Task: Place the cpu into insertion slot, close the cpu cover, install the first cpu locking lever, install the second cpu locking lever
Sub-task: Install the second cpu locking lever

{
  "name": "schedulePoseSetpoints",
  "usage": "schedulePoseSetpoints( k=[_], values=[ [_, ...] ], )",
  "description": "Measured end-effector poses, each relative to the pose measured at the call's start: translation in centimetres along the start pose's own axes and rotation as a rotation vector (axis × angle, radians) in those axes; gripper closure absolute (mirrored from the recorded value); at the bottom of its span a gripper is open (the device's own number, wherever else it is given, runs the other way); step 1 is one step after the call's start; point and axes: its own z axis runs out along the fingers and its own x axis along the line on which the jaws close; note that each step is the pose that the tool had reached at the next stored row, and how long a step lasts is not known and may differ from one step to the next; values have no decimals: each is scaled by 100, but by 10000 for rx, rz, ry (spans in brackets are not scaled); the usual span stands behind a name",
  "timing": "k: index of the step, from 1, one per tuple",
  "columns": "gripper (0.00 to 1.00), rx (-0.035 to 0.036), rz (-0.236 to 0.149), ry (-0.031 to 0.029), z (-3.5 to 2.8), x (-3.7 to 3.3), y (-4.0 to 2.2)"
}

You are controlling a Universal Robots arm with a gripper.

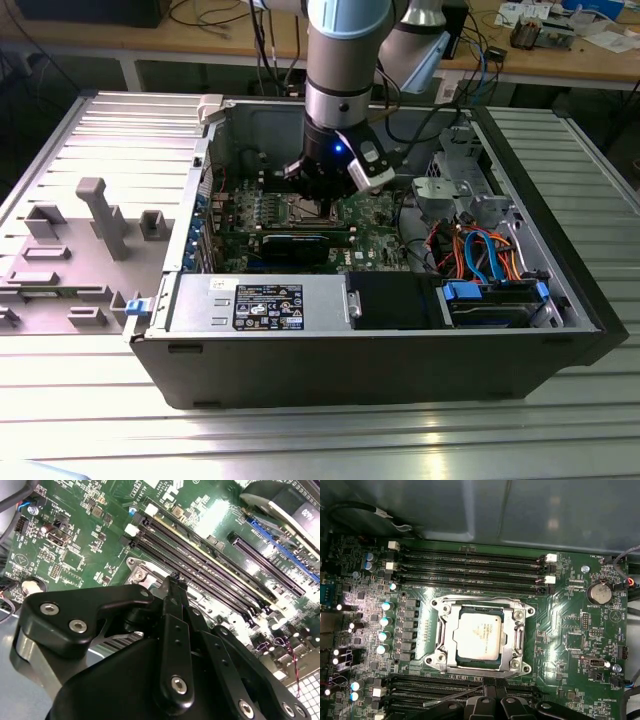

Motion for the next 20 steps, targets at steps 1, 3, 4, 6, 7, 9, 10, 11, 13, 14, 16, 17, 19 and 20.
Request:
schedulePoseSetpoints(
  k=[1, 3, 4, 6, 7, 9, 10, 11, 13, 14, 16, 17, 19, 20],
  values=[
    [89, -1, 0, 0, 1, 0, -3],
    [89, 0, 0, 0, 1, 0, -12],
    [89, 0, 0, 0, 2, 0, -18],
    [89, 0, 0, 1, 4, 0, -28],
    [89, 0, 0, 0, 4, 0, -31],
    [89, 0, 0, 0, 5, 0, -38],
    [89, 0, -1, 0, 6, 0, -42],
    [89, 0, 0, 0, 6, 0, -47],
    [89, 0, 0, 0, 7, 0, -53],
    [89, 0, 0, 0, 7, 0, -56],
    [89, 0, -1, 0, 9, -1, -60],
    [89, 0, -1, 0, 9, -1, -62],
    [89, 0, 0, 0, 10, -2, -67],
    [89, 0, 0, 0, 11, -2, -71]
  ],
)
